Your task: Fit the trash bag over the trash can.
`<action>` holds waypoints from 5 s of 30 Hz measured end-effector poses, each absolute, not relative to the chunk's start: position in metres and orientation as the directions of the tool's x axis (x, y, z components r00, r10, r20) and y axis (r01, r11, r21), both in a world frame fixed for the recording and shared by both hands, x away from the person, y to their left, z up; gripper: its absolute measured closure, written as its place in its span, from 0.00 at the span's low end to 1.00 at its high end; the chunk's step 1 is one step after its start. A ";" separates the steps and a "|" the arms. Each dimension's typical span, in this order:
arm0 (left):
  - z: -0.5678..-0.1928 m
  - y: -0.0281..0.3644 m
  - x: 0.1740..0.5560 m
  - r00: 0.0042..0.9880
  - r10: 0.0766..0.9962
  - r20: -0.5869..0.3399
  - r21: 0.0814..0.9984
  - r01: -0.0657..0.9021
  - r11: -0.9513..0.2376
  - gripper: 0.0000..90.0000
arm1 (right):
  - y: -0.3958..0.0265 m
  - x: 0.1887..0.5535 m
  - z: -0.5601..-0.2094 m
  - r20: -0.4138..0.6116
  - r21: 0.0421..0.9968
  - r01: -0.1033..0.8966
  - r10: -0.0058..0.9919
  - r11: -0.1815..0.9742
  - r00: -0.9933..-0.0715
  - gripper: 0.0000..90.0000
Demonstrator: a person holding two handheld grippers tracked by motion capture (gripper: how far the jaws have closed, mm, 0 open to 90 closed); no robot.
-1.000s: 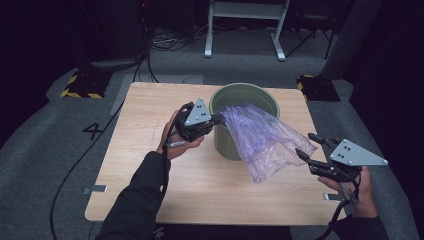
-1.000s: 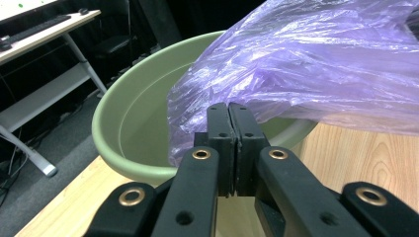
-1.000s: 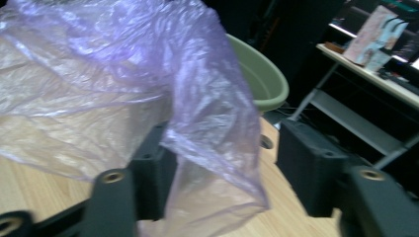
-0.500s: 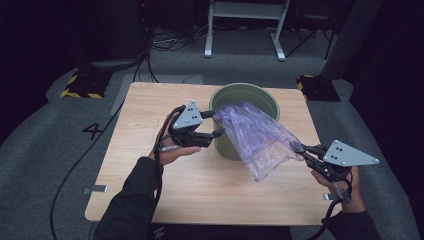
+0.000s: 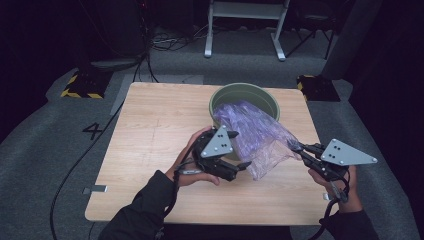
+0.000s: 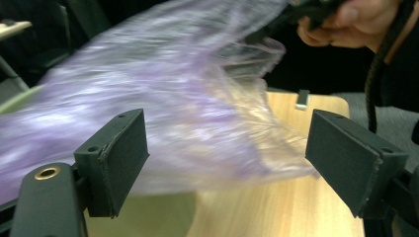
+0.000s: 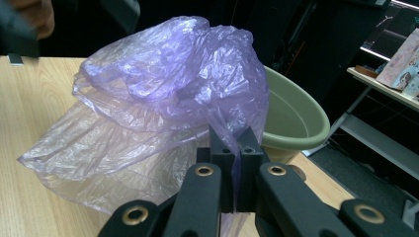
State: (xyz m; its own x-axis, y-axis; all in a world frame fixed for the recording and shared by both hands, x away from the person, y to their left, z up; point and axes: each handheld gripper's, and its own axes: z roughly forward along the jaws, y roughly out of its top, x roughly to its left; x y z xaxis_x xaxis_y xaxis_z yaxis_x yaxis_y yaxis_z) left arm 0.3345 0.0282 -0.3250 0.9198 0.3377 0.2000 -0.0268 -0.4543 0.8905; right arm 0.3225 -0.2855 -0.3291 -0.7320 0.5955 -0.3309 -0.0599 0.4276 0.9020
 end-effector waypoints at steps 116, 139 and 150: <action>-0.357 0.059 0.345 0.833 0.494 0.251 0.875 0.023 -0.484 0.58 | -0.282 0.336 -0.333 -0.246 0.899 0.077 0.643 0.431 -0.725 1.00; -0.359 0.113 0.365 0.761 0.552 0.341 0.814 0.055 -0.578 1.00 | -0.285 0.340 -0.330 -0.251 0.893 0.101 0.669 0.439 -0.699 1.00; -0.353 0.121 0.363 0.804 0.577 0.144 0.922 0.104 -0.374 0.34 | -0.280 0.339 -0.327 -0.255 0.895 0.090 0.666 0.437 -0.701 1.00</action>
